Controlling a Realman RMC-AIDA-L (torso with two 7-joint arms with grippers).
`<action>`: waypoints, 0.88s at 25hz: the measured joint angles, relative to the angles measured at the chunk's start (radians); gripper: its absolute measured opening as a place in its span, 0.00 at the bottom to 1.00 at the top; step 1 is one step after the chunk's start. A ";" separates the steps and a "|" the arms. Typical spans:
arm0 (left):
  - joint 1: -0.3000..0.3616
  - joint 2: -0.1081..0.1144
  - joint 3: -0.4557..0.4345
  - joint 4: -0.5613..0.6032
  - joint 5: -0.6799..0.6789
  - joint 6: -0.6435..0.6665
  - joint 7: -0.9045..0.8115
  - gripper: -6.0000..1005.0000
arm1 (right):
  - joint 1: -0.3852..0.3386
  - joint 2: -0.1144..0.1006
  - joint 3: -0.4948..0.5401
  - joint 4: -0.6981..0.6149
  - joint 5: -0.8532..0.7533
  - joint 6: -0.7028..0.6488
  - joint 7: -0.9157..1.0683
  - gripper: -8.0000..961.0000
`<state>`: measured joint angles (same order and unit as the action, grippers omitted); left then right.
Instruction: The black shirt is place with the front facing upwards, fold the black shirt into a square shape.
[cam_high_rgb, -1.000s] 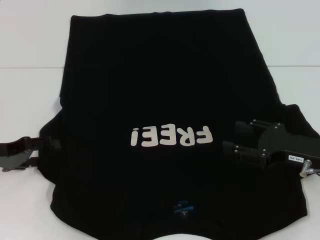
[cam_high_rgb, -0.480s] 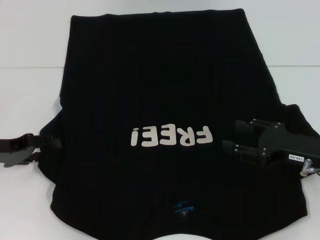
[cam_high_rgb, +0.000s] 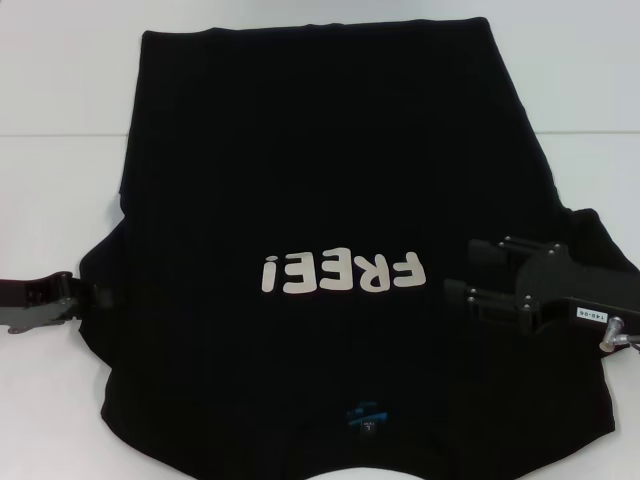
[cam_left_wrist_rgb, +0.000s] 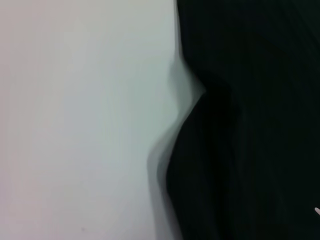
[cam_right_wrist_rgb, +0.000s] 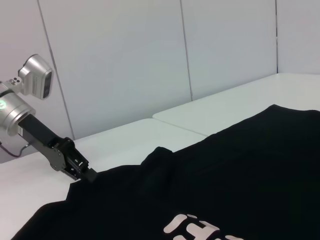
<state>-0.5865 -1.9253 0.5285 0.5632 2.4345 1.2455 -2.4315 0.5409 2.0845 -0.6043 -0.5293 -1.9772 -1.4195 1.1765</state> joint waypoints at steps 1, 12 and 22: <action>0.000 0.000 0.000 0.000 0.000 0.000 0.000 0.44 | 0.000 0.000 0.000 0.000 0.000 -0.001 0.000 0.77; 0.004 0.002 -0.007 -0.001 0.000 0.000 -0.002 0.10 | 0.002 0.000 0.005 0.000 0.000 -0.002 0.000 0.77; 0.035 0.006 -0.044 0.021 -0.008 0.022 0.009 0.01 | 0.006 0.000 0.009 0.000 0.000 -0.001 0.000 0.77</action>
<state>-0.5518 -1.9195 0.4846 0.5845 2.4264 1.2672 -2.4223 0.5469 2.0845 -0.5951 -0.5293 -1.9773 -1.4206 1.1765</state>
